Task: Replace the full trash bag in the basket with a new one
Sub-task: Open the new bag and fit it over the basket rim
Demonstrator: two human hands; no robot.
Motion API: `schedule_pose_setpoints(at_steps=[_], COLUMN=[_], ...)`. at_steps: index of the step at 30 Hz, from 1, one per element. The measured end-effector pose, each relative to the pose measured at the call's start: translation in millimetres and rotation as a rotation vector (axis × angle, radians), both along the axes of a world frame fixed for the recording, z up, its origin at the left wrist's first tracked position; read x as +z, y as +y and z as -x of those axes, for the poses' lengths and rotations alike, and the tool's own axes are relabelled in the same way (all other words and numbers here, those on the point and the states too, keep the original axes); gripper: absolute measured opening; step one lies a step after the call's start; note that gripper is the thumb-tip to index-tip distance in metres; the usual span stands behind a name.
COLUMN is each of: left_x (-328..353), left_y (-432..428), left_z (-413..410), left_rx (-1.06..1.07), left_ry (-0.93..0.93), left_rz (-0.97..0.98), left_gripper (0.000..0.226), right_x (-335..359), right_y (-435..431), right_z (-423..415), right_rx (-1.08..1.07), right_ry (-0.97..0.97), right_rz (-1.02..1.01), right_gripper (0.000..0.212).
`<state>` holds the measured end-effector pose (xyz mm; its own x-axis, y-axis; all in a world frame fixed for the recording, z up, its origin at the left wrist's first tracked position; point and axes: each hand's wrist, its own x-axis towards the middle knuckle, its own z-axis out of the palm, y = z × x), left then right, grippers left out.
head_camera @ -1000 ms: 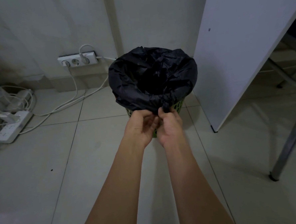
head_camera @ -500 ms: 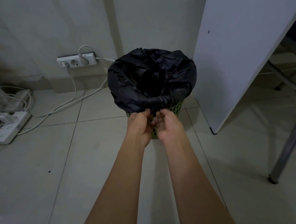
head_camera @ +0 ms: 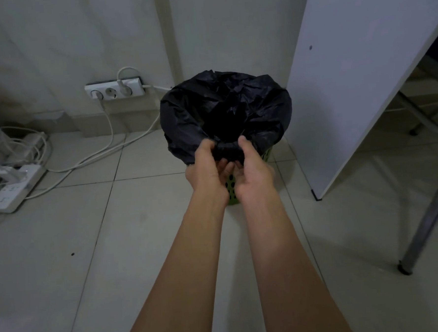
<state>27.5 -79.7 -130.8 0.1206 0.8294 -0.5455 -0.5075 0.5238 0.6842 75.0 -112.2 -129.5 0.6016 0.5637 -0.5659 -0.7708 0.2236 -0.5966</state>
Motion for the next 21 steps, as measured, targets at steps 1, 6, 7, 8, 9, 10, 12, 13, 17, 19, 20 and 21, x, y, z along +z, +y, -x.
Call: schedule_pose_setpoints(at_steps=[1, 6, 7, 8, 9, 10, 12, 13, 17, 19, 20, 21], left_x=[2.1, 5.2, 4.4, 3.8, 3.0, 2.8, 0.5, -1.2, -0.5, -2.6, -3.8, -4.6], left_y=[2.5, 13.5, 14.2, 14.6, 14.8, 15.1, 17.4, 19.2, 17.4, 16.6, 17.2, 18.9], left_z=[-2.4, -5.3, -4.2, -3.7, -3.0, -1.8, -1.6, -2.3, -4.2, -2.5, -1.2, 0.2], left_rx=[0.013, 0.038, 0.030, 0.014, -0.003, -0.019, -0.039, -0.048, -0.043, -0.029, -0.023, -0.015], left_ry=[0.043, 0.099, 0.087, 0.070, 0.056, 0.051, 0.057, 0.060, 0.047, 0.031, 0.034, 0.041], left_rz=[-0.002, -0.029, -0.031, -0.039, -0.050, -0.062, -0.091, -0.103, -0.099, -0.102, -0.104, -0.105], left_gripper=[0.022, 0.025, 0.023, 0.021, 0.021, 0.021, 0.025, 0.029, 0.037, 0.032, 0.030, 0.027], right_x=[0.8, 0.3, 0.0, 0.3, 0.6, 1.0, 4.2, 6.6, 11.5, 12.0, 12.2, 12.8], right_y=[0.8, 3.9, 4.5, 4.7, 5.3, 6.4, 8.4, 9.8, 12.3, 10.7, 10.0, 9.4], right_z=[-1.7, -10.6, -12.9, -15.5, -17.5, -18.3, -18.0, -16.3, -7.8, -3.6, -0.8, 2.5], right_rx=[0.007, 0.026, 0.029, 0.032, 0.037, 0.043, 0.044, 0.040, 0.040, 0.036, 0.040, 0.042], right_ry=[-0.003, 0.024, 0.043, 0.052, 0.053, 0.050, 0.032, 0.031, 0.062, 0.094, 0.107, 0.116], right_rz=[0.001, -0.017, -0.031, -0.041, -0.044, -0.037, -0.012, 0.000, 0.038, 0.022, 0.020, 0.021], right_gripper=[0.039, 0.030, 0.033, 0.036, 0.036, 0.035, 0.030, 0.033, 0.047, 0.039, 0.037, 0.038])
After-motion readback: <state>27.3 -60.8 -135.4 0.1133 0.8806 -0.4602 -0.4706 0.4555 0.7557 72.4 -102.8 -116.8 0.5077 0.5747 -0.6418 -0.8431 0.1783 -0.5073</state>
